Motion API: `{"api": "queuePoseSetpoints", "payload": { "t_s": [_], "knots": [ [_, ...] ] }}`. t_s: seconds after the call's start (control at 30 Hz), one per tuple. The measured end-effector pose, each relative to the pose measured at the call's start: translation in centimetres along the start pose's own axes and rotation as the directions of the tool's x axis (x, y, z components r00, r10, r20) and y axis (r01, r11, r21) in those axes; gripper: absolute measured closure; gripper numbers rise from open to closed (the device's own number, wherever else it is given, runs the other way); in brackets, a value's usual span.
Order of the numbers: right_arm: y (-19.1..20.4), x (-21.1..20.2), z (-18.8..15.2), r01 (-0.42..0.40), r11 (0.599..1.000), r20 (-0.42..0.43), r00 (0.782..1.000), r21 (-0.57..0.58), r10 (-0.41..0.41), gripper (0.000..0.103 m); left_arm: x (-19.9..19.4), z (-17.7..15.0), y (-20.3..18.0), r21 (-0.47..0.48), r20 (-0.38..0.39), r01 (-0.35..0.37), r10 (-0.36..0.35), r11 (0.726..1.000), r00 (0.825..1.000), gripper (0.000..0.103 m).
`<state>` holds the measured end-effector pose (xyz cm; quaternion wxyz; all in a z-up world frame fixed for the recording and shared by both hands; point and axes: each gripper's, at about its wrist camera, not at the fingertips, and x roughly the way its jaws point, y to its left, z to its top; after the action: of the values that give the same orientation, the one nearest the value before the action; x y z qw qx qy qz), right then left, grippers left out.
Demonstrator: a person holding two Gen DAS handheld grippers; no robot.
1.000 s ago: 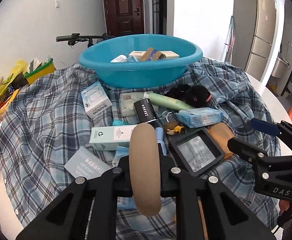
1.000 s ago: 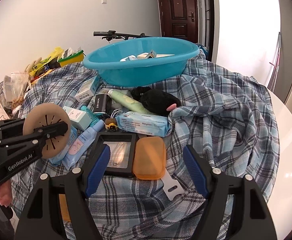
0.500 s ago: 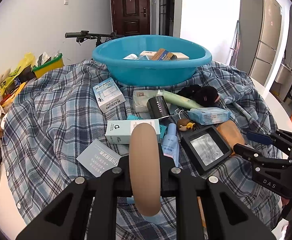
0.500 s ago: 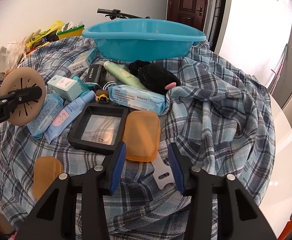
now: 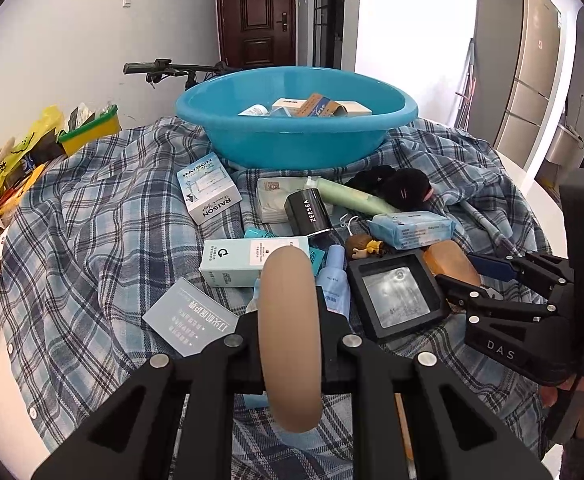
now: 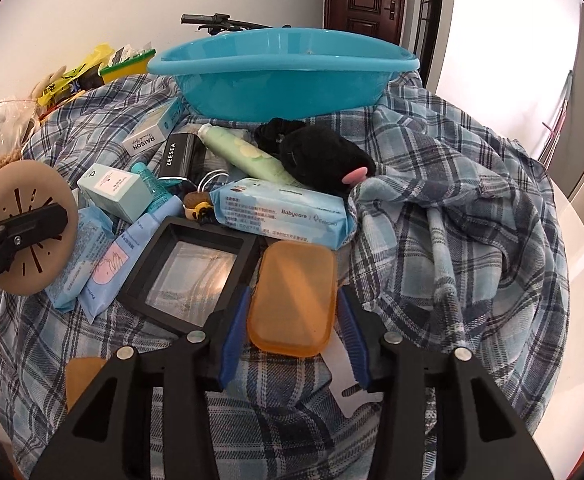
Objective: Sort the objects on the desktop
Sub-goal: 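Close the right gripper on the orange soap box, then lift the orange soap box with the right tool while the left carries the disc toward the basin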
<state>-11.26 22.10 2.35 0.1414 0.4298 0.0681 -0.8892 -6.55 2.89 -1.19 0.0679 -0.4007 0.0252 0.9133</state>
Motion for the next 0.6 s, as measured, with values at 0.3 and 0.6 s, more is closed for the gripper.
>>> {"api": "queuePoseSetpoints", "payload": {
  "t_s": [0.3, 0.6],
  "knots": [
    [-1.0, -0.3, -0.2, 0.005, 0.999, 0.033, 0.999, 0.043, -0.007, 0.06, 0.0, 0.0, -0.1, 0.0, 0.007, -0.018, 0.018, 1.0, 1.0, 0.086],
    [-1.4, -2.4, -0.3, 0.029, 0.998, 0.114, 0.993, 0.059, -0.035, 0.06, -0.3, 0.2, -0.6, 0.004, 0.059, -0.059, 0.059, 0.998, 0.997, 0.086]
  ]
}}
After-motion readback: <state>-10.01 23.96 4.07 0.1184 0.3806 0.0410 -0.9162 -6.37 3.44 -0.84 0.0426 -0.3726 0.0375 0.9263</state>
